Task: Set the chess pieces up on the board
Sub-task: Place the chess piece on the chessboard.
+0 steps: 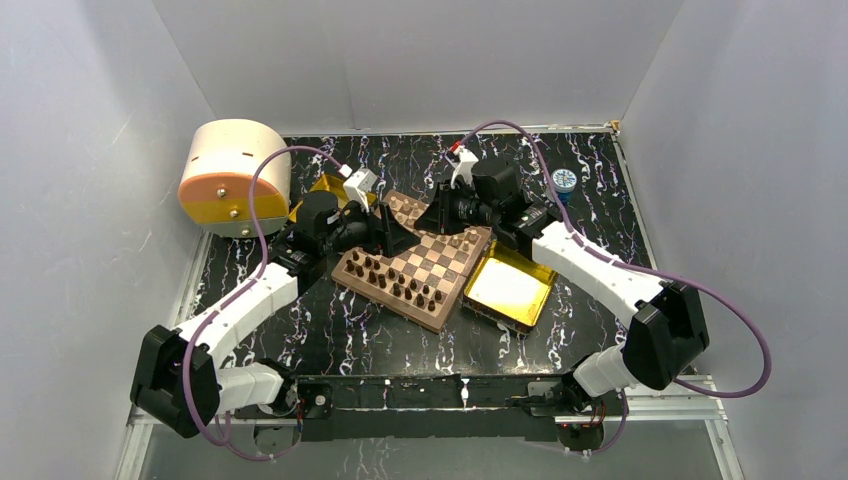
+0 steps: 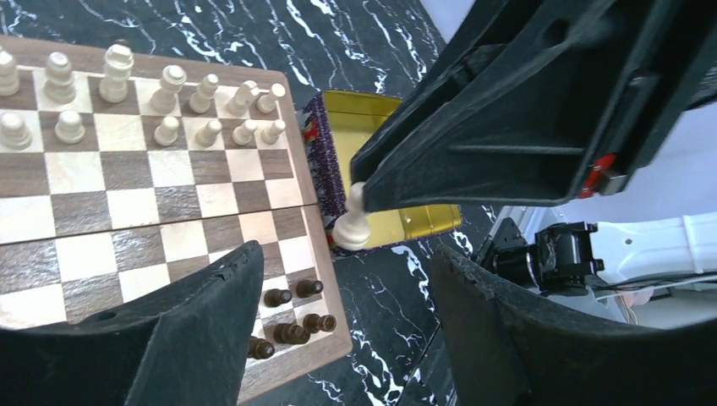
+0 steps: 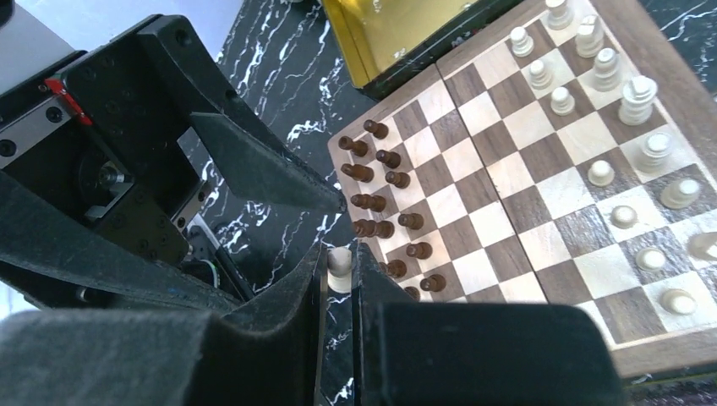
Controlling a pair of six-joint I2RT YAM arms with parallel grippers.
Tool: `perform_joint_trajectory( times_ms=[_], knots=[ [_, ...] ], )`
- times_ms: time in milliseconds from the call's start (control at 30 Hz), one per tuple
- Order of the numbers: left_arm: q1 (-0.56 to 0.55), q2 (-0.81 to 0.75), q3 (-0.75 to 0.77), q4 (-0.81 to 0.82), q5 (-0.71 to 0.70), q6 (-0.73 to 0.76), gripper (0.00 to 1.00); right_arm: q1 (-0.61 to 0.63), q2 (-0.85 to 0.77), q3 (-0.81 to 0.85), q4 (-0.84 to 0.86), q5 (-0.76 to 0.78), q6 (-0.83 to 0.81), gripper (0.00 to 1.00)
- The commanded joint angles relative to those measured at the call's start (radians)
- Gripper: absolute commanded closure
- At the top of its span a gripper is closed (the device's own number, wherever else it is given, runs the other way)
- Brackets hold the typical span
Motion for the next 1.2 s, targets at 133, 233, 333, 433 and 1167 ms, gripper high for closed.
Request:
perform_joint_trajectory(
  times_ms=[133,233,333,433,1167],
  knots=[
    [-0.007,-0.015,-0.017,0.14,0.08,0.012,0.34,0.003,-0.058,-0.037,0.136,-0.087,0.083,0.81],
    [-0.007,-0.006,-0.027,0.143,0.08,0.025,0.37,0.001,-0.061,-0.05,0.178,-0.111,0.103,0.81],
    [-0.007,0.0,-0.035,0.152,0.081,0.033,0.4,0.002,-0.063,-0.056,0.189,-0.121,0.116,0.8],
    [-0.007,-0.003,-0.042,0.16,0.081,0.04,0.45,0.001,-0.067,-0.051,0.188,-0.122,0.116,0.81],
    [-0.007,-0.051,-0.033,-0.004,0.227,0.413,0.87,0.001,-0.084,-0.054,0.016,-0.284,0.133,0.71]
  ],
)
